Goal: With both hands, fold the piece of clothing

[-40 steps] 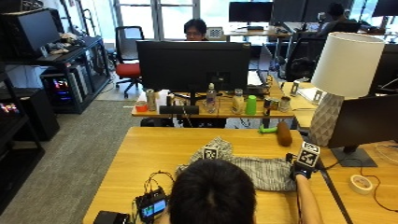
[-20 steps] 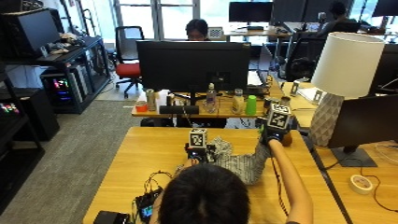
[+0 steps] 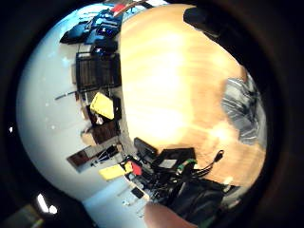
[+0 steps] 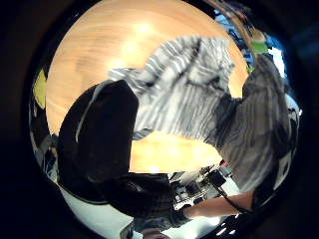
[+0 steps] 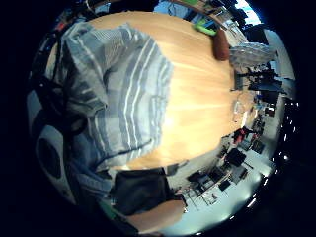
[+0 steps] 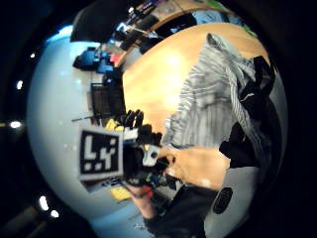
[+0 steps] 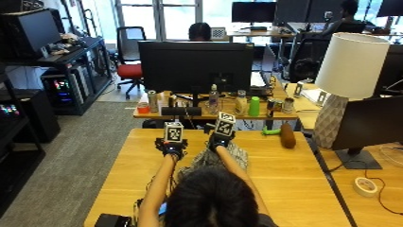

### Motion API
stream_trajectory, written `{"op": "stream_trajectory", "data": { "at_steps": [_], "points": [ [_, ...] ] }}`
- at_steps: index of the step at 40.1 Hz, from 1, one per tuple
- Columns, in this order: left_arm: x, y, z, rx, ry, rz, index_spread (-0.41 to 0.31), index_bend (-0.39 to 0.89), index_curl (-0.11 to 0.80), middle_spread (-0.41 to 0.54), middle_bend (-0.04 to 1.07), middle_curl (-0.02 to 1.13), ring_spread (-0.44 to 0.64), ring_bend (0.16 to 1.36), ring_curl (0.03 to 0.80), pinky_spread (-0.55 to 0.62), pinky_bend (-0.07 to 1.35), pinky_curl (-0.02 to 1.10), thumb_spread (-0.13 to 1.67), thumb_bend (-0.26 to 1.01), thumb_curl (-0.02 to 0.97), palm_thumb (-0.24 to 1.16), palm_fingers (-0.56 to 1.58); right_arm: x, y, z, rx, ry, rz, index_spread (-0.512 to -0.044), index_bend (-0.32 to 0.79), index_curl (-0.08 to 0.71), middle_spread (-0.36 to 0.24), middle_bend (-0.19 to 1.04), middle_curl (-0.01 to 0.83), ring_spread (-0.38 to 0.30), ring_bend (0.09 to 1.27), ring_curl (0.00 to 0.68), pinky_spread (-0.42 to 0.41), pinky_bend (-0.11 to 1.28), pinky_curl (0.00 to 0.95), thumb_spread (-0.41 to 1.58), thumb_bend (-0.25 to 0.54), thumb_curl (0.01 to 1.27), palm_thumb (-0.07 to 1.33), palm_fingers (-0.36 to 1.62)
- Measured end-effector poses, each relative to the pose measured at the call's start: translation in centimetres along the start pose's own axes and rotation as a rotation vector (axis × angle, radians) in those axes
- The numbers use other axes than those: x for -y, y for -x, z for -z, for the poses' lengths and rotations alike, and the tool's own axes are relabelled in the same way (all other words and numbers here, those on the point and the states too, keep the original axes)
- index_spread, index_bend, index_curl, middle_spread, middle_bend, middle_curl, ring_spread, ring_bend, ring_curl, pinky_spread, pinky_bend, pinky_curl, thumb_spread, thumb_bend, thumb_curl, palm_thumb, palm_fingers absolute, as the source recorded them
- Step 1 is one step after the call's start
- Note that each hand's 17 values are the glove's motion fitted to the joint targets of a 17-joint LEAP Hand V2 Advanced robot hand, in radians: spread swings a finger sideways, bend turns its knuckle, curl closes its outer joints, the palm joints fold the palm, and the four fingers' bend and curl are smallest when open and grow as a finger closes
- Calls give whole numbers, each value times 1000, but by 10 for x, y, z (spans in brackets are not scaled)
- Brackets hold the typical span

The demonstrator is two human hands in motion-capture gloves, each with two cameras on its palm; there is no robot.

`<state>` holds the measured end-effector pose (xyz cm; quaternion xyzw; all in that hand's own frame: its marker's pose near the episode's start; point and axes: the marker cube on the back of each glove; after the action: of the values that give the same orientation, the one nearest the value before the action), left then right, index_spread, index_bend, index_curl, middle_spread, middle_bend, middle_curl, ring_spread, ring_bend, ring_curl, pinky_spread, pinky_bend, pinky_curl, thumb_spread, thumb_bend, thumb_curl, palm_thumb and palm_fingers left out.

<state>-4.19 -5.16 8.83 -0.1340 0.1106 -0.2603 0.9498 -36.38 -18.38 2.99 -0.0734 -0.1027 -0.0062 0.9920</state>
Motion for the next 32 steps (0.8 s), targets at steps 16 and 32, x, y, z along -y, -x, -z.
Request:
{"op": "stream_trajectory", "data": {
  "at_steps": [16,32],
  "points": [
    [3,98,-9,-96,14,199,-32,164,303,216,173,271,415,597,273,395,586,333,1283,1,228,185,101,31,75,-108,180,125,43,-206,-21,182,-81,337,492,-181,685,442,-253,736,415,844,-15,569,961,997],
    [35,64,22,-78,22,22,-28,149,304,213,170,277,408,610,275,388,581,336,1316,-11,217,190,100,1,2,102,9,-335,169,-236,49,137,-54,295,468,-127,601,411,-165,693,389,1127,-14,504,923,983]
  ]
}}
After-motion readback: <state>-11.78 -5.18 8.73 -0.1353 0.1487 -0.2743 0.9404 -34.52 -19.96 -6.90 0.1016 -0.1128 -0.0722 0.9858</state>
